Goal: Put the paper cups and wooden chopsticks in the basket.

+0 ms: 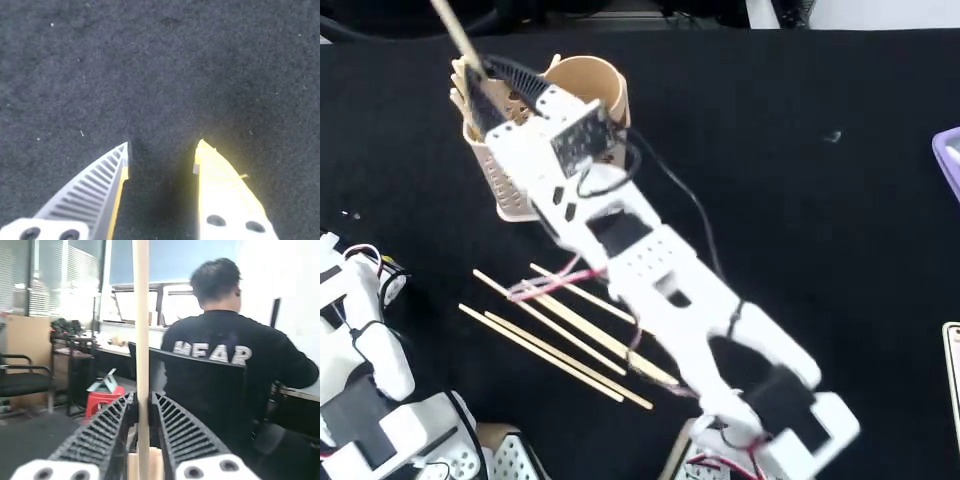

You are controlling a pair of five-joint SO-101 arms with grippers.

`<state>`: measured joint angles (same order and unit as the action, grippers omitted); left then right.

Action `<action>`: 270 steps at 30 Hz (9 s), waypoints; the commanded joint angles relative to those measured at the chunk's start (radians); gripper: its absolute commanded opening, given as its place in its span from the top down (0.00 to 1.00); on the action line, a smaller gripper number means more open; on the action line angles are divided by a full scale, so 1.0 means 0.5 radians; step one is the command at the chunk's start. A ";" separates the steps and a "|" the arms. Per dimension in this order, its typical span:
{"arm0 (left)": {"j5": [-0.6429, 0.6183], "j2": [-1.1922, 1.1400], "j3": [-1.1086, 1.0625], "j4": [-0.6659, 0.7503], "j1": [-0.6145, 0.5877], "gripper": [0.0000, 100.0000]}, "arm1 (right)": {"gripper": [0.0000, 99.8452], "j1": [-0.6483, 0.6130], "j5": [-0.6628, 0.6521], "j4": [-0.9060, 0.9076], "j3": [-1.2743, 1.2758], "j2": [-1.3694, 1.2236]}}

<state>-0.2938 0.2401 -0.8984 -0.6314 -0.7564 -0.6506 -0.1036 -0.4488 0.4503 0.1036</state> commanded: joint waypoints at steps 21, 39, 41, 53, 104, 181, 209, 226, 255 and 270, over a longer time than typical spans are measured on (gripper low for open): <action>-0.003 0.028 0.038 -0.009 0.072 0.78 | 0.99 0.049 0.104 -0.147 -0.213 -0.505; -0.003 0.028 0.041 -0.009 0.072 0.78 | 0.91 0.043 0.110 0.055 -0.244 -0.176; -0.003 0.028 0.041 -0.009 0.072 0.78 | 0.91 0.040 0.107 0.181 -0.253 -0.035; -0.003 0.028 0.044 -0.009 0.072 0.78 | 0.91 0.037 0.114 2.071 0.008 1.171; -0.003 0.028 0.048 -0.009 0.063 0.78 | 0.82 -0.218 -0.620 2.219 1.165 0.397; -0.003 0.028 0.054 -0.009 0.060 0.78 | 0.99 0.466 -0.988 2.569 1.211 0.934; -0.003 0.028 0.057 -0.009 0.057 0.78 | 0.99 0.307 -1.080 2.418 1.054 0.238; -0.003 0.028 0.057 -0.009 0.057 0.78 | 0.99 -0.233 -0.657 3.290 0.704 1.926; -0.003 0.028 0.044 -0.009 0.060 0.78 | 0.99 0.018 0.258 0.506 -0.354 0.063; -0.003 0.028 0.048 -0.009 0.060 0.78 | 0.83 0.018 0.249 0.881 -0.244 -0.054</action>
<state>-0.2938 0.2401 -0.8984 -0.6314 -0.7334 -0.6582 0.0161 -0.0790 0.3399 0.0361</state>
